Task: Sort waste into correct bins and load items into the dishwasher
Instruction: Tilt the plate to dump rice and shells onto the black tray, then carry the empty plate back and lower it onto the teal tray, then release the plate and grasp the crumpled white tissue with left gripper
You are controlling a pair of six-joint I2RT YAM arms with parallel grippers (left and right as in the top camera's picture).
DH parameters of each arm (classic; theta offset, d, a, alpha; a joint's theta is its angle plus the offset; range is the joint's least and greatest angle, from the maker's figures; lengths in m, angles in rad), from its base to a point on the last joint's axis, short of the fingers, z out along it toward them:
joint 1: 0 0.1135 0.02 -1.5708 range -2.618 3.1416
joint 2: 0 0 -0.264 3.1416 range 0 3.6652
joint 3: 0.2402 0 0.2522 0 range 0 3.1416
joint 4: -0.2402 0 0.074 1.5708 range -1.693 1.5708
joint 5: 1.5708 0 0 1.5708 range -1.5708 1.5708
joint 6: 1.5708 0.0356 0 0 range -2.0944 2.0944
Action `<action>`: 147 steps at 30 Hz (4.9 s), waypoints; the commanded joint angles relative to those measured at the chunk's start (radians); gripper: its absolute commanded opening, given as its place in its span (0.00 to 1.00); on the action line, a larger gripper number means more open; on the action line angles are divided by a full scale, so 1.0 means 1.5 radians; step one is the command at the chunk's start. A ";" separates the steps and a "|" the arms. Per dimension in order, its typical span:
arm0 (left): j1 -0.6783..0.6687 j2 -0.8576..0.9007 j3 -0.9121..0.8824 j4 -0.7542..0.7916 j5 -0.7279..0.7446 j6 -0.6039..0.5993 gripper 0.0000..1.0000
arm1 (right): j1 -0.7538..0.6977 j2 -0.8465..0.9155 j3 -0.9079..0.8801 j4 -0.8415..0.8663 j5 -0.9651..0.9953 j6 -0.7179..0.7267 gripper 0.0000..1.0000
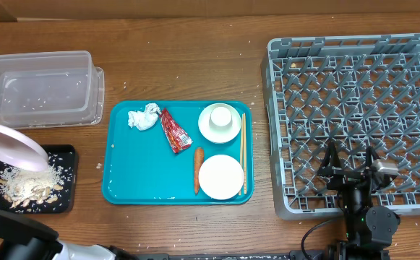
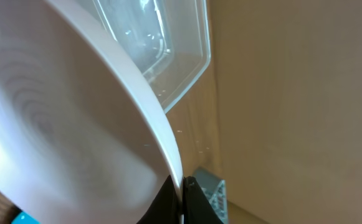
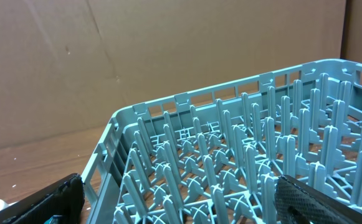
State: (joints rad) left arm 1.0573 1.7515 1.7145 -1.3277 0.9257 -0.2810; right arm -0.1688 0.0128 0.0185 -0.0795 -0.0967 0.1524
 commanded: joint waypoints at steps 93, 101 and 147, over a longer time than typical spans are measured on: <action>-0.940 0.227 0.031 -0.135 -0.617 -0.147 0.19 | -0.001 -0.007 -0.007 0.003 0.004 -0.003 1.00; -0.930 0.227 0.137 -0.123 -0.770 -0.147 0.55 | -0.001 -0.007 -0.007 0.003 0.004 -0.003 1.00; -0.783 0.228 -0.081 0.179 -0.652 0.244 0.48 | -0.001 -0.007 -0.007 0.003 0.004 -0.003 1.00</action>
State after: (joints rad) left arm -0.1116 2.0838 1.6161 -1.0809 -0.0662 0.0410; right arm -0.1688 0.0128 0.0185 -0.0803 -0.0971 0.1528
